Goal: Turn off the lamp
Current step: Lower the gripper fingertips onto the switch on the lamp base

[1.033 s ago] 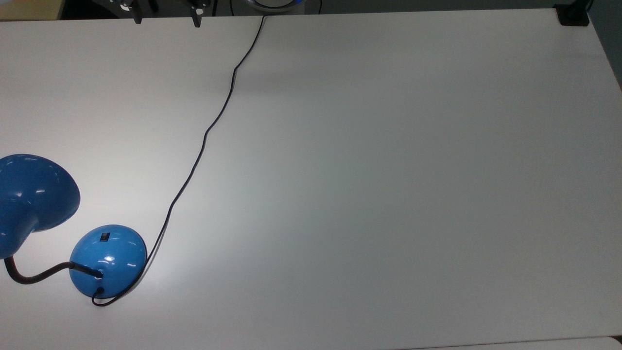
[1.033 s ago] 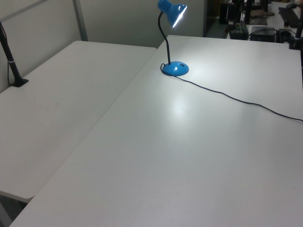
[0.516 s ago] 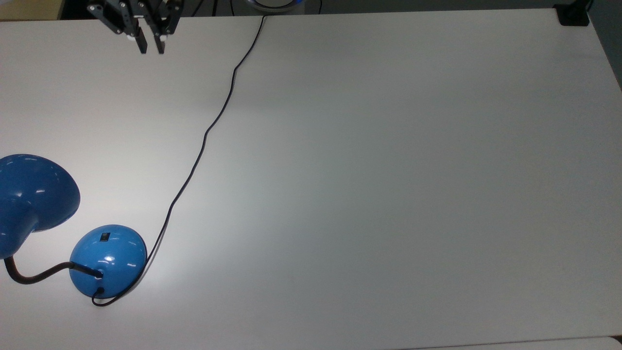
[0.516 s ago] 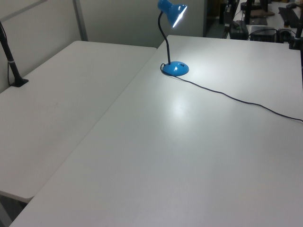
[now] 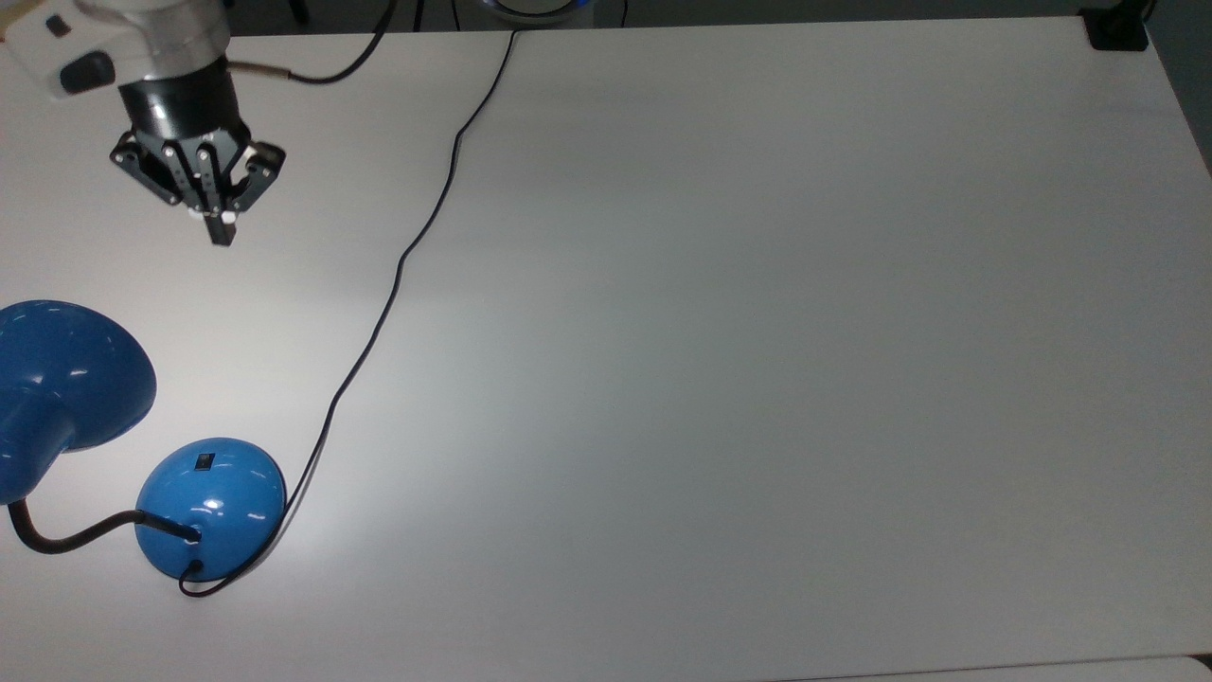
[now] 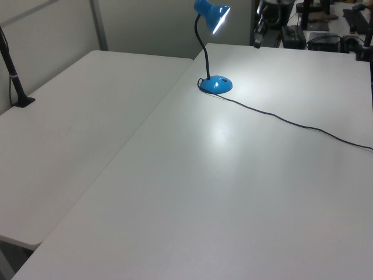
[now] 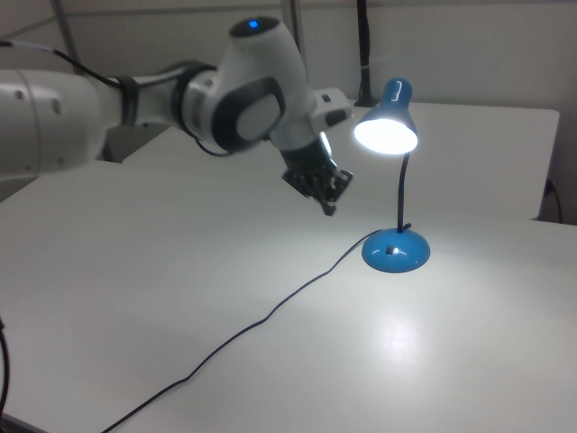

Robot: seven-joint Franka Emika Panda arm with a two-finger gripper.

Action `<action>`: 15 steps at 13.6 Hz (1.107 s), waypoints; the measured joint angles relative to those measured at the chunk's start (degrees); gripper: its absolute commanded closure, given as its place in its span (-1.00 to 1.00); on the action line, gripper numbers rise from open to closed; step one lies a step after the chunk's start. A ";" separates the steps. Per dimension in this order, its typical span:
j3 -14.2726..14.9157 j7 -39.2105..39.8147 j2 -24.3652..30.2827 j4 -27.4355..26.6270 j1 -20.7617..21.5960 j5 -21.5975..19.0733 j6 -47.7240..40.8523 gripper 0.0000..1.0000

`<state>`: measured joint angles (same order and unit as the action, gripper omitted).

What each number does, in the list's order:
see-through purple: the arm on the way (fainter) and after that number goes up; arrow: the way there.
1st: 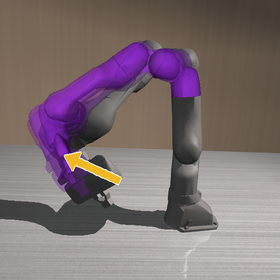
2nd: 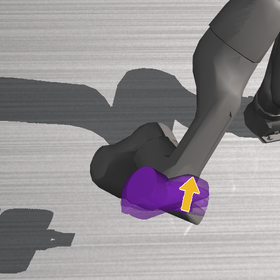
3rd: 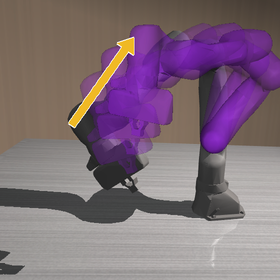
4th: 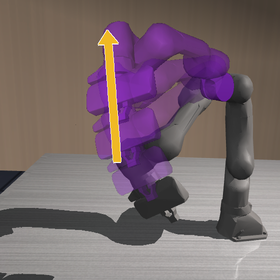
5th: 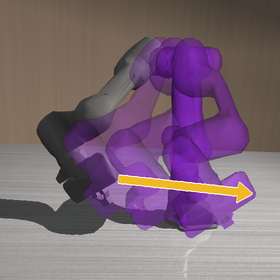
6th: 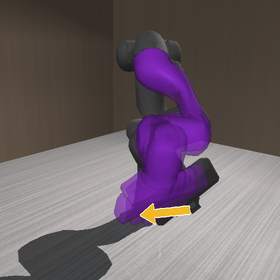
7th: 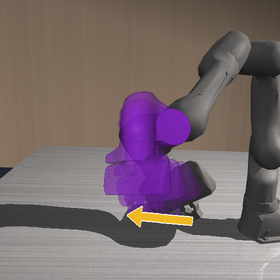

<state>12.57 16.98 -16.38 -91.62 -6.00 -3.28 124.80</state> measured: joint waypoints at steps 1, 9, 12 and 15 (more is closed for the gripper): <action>-0.01 0.27 -2.01 0.24 -0.54 -0.23 2.78 1.00; -0.49 0.48 -18.73 7.84 -1.46 -0.39 18.14 1.00; -0.57 0.48 -21.55 11.17 -1.61 -0.39 18.14 1.00; -0.68 0.48 -23.54 13.42 -1.95 -0.39 18.82 1.00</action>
<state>11.90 17.46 -39.93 -78.21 -7.96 -3.68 143.62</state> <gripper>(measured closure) 0.991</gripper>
